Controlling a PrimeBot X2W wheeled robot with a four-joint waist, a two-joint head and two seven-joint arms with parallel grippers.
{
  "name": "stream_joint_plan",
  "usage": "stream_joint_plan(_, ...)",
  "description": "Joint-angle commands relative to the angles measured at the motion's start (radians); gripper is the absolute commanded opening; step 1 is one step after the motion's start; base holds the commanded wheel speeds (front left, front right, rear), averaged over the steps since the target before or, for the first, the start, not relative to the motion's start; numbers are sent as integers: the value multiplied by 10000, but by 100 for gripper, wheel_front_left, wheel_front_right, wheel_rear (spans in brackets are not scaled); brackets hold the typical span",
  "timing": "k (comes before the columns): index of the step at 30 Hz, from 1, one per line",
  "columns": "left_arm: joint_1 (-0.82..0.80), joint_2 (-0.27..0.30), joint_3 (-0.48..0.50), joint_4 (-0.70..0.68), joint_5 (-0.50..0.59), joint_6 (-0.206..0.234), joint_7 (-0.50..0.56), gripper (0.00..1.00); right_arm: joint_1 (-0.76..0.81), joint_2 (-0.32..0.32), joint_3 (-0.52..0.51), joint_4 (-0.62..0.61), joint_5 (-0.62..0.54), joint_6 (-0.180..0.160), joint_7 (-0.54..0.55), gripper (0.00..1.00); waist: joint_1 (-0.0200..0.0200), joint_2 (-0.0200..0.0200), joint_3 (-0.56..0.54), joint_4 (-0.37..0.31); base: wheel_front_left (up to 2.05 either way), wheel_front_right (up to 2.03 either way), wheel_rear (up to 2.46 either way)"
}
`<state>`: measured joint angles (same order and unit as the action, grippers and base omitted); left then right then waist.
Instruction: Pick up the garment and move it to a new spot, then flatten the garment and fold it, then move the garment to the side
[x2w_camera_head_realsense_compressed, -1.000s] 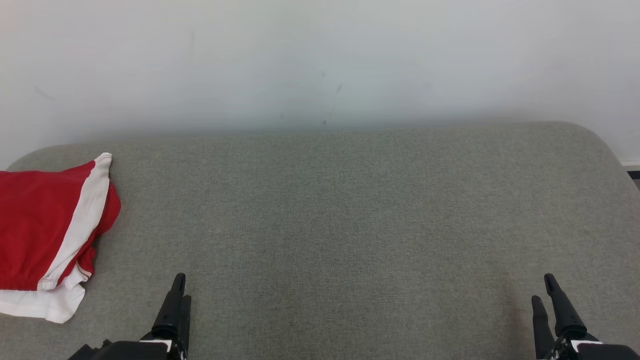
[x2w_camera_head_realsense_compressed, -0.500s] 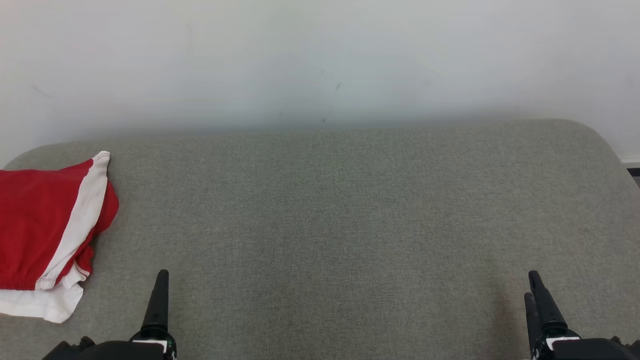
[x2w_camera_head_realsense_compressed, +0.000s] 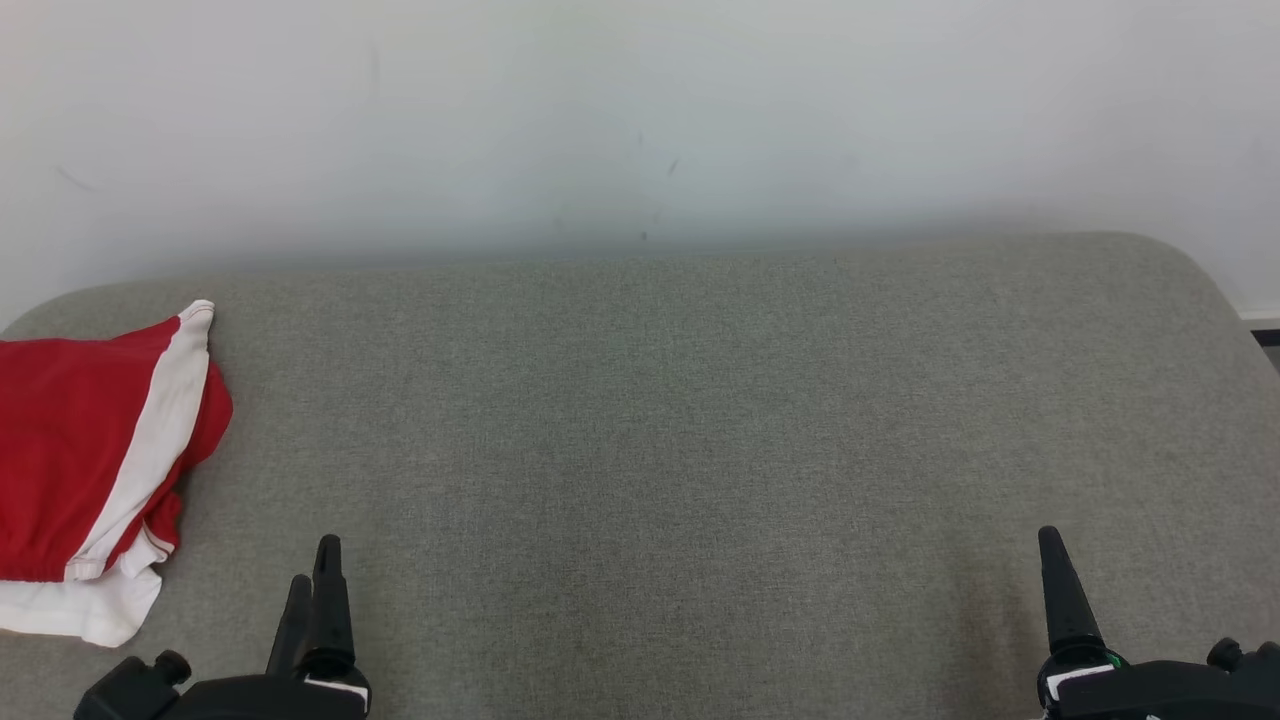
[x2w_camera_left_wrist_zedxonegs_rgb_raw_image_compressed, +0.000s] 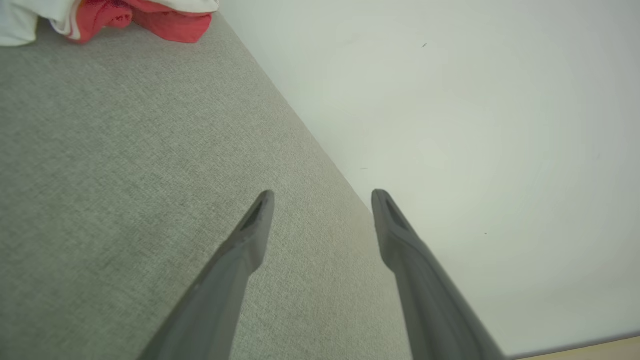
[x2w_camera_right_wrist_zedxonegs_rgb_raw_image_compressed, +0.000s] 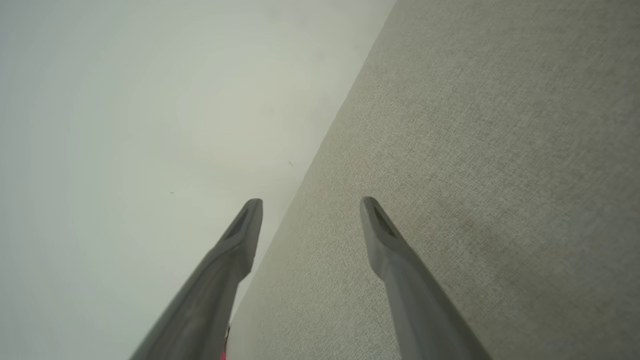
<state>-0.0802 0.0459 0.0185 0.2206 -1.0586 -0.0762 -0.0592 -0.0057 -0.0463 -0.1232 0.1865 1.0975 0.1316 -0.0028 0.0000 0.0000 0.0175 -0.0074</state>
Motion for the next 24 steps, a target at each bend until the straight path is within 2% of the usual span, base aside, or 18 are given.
stream_joint_plan(1,-2,26,-95,-226,662,82,-102,100,-222,-32,67,-176,-634,-5,-134,100,0,0,9,-7,0,0,0)
stream_joint_plan(11,118,49,-439,-506,2570,346,-408,100,-231,-30,500,-250,-2741,-7,-526,100,0,0,49,-43,0,0,0)
stream_joint_plan(24,393,162,-521,-663,4091,73,-767,100,-104,-36,871,-128,-4665,-9,-980,100,0,0,-1,-79,0,0,0)
